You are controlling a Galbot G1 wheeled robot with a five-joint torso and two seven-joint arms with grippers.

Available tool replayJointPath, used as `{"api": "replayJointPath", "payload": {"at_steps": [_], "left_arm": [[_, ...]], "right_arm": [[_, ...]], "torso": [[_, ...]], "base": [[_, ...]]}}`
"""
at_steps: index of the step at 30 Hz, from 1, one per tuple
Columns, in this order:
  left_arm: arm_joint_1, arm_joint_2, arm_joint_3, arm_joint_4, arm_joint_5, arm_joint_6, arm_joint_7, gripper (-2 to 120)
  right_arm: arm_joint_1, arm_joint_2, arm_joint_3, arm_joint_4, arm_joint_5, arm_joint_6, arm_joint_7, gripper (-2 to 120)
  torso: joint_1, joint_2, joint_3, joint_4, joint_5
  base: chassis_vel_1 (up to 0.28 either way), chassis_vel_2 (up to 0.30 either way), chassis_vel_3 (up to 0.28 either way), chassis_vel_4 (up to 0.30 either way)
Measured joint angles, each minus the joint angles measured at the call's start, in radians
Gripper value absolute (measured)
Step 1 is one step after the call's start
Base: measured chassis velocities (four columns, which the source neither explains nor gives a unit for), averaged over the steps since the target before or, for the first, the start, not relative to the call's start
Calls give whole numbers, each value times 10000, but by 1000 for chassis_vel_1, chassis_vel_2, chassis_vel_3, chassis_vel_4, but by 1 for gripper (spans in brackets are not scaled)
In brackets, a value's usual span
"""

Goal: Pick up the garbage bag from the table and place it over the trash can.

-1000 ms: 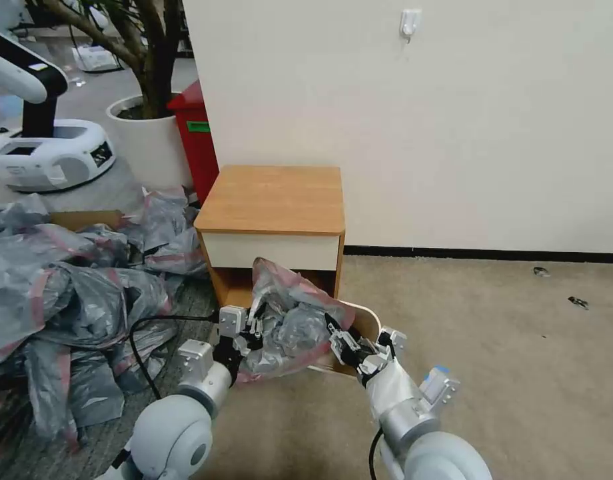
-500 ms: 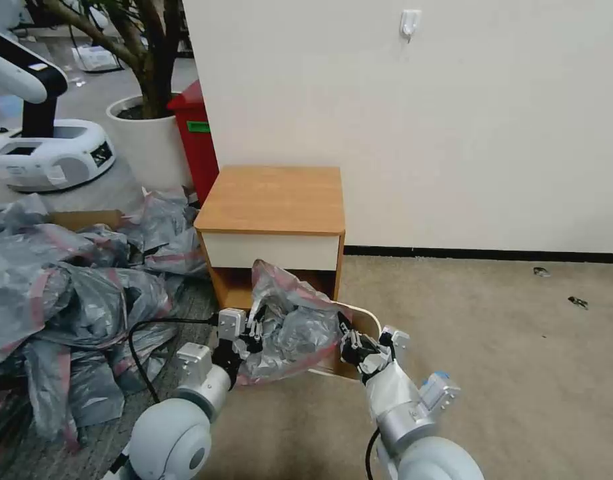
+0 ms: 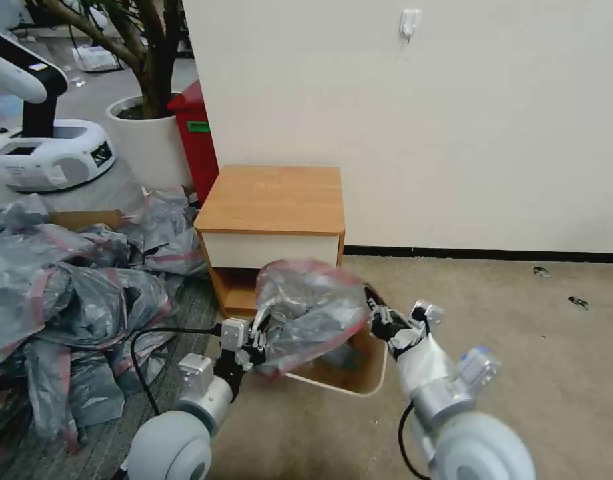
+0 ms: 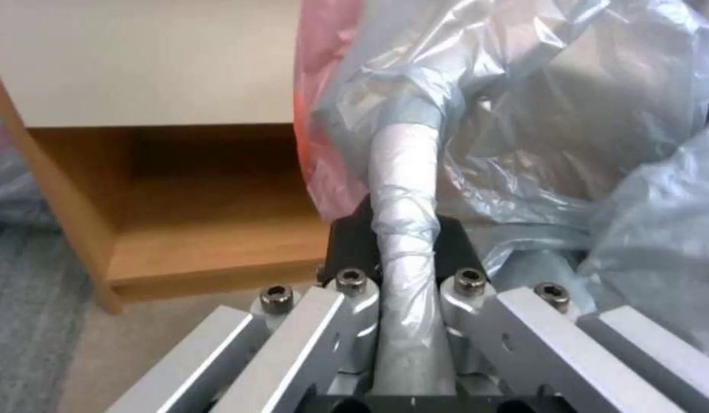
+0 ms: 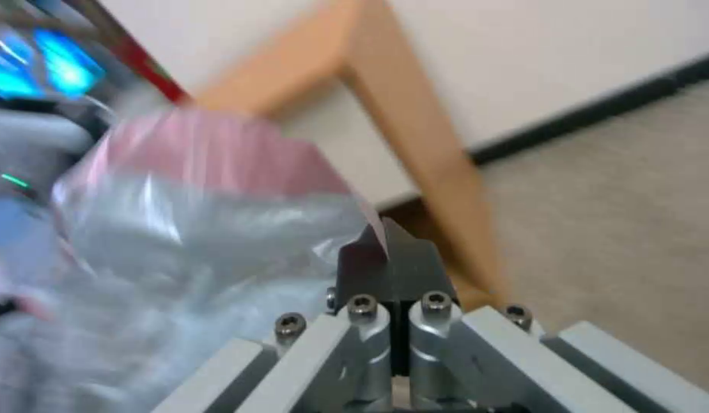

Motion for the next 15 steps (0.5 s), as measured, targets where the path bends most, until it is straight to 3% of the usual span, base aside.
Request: {"api": "replayJointPath", "payload": {"at_steps": [1, 7, 15], "left_arm": [[32, -50, -97, -64, -202, -17, 23, 5], [30, -181, -418, -65, -734, -18, 22, 5], [-95, -382, -807, 46, -2582, 443, -238, 5]], "right_arm": [[0, -155, 73, 108, 288, -249, 658, 0], [-433, -418, 218, 650, 656, -353, 1176, 0], [-920, -748, 451, 1479, 2173, -382, 2068, 0]], "torso": [[0, 0, 0, -1, 1], [1, 0, 0, -1, -1], [0, 0, 0, -1, -2]], "base": [[0, 0, 0, 0], [0, 0, 0, 0], [0, 0, 0, 0]]}}
